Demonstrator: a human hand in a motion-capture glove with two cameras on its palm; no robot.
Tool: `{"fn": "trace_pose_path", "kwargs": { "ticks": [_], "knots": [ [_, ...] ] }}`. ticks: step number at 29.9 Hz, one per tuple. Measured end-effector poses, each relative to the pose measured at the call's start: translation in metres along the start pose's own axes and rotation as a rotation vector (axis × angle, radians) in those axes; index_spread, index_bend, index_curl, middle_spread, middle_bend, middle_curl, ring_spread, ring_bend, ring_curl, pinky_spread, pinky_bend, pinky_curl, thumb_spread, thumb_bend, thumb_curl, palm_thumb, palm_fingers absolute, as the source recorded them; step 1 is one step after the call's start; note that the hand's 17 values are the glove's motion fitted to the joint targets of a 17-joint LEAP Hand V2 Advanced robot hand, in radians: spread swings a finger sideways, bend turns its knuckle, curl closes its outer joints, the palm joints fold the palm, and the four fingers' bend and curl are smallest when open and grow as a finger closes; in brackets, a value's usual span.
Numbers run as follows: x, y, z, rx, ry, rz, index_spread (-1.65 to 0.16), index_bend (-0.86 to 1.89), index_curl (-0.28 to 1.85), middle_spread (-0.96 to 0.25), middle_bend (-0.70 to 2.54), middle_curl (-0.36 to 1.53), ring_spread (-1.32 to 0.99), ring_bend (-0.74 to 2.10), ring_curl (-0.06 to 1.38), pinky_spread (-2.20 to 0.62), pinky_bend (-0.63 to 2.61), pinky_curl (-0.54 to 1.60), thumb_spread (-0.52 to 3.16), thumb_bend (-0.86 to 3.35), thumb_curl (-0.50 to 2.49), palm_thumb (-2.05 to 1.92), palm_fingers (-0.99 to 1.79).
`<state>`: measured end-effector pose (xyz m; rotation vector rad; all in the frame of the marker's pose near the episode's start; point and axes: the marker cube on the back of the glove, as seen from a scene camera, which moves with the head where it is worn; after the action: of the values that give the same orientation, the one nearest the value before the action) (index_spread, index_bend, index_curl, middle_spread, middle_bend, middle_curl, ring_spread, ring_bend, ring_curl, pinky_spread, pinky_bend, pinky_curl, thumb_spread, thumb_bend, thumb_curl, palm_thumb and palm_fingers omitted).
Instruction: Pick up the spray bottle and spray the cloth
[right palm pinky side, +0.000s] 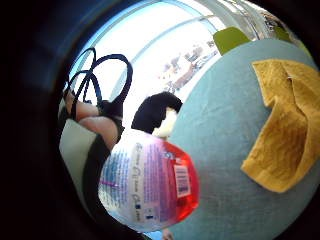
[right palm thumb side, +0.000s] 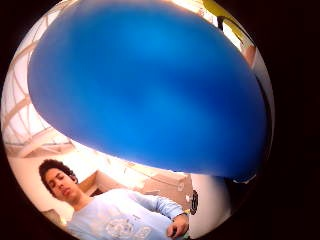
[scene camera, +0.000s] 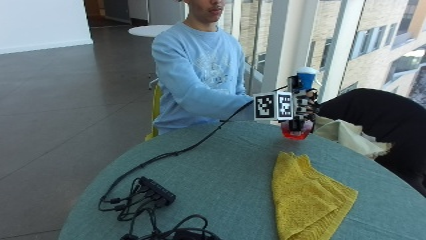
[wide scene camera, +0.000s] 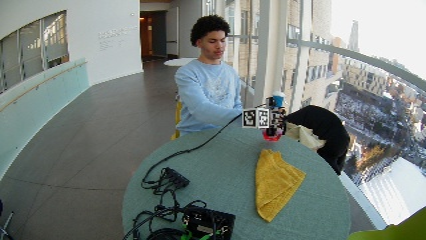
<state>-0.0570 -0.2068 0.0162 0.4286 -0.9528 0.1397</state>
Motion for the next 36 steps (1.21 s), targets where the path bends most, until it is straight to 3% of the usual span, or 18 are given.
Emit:
{"fn": "trace_pose_path", "kwargs": {
  "ticks": [24,36],
  "knots": [
    [0.012,0.013,0.029,-0.075,0.047,-0.064,-0.23,0.10,0.39,-0.08,0.43,0.47,-0.08,0.56,0.39,0.00,0.29,0.37,0.88,-0.03,0.57,0.82,1.13],
    [0.019,0.027,-0.029,-0.172,0.235,-0.086,-0.31,0.05,0.27,-0.09,0.38,0.45,-0.11,0.59,0.40,0.02,0.31,0.38,0.97,-0.02,0.51,0.82,0.94]
  ]
}}
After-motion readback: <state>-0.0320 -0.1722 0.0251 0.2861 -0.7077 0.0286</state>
